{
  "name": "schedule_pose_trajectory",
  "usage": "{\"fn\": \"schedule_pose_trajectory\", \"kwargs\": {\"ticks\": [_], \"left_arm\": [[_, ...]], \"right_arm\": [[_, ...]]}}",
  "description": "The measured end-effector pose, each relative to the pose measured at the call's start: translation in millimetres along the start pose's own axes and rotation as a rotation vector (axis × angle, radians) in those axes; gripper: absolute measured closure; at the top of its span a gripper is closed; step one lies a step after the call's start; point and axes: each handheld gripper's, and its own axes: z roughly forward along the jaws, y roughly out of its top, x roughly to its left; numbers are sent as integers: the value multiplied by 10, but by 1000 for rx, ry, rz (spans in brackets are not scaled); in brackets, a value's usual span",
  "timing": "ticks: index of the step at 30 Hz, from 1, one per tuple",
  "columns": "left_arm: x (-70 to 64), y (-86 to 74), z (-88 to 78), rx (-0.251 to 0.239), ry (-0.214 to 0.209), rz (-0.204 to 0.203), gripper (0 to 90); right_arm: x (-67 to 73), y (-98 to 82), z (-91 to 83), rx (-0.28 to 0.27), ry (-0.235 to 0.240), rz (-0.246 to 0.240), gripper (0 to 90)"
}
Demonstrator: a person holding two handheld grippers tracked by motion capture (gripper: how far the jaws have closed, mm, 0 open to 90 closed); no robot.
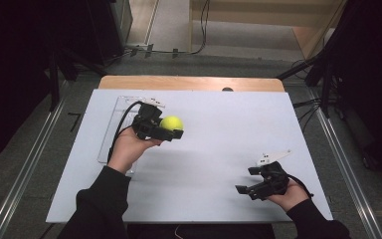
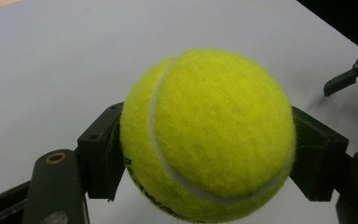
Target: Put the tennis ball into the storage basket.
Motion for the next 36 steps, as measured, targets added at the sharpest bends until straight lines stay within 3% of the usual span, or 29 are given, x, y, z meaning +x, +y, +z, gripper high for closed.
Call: {"fn": "schedule_pose_trajectory", "kwargs": {"ticks": [36], "left_arm": [[277,-67,-264,-13,51,-60,255]], "right_arm": [[0,-2,-1,2,-1,3,114]]}}
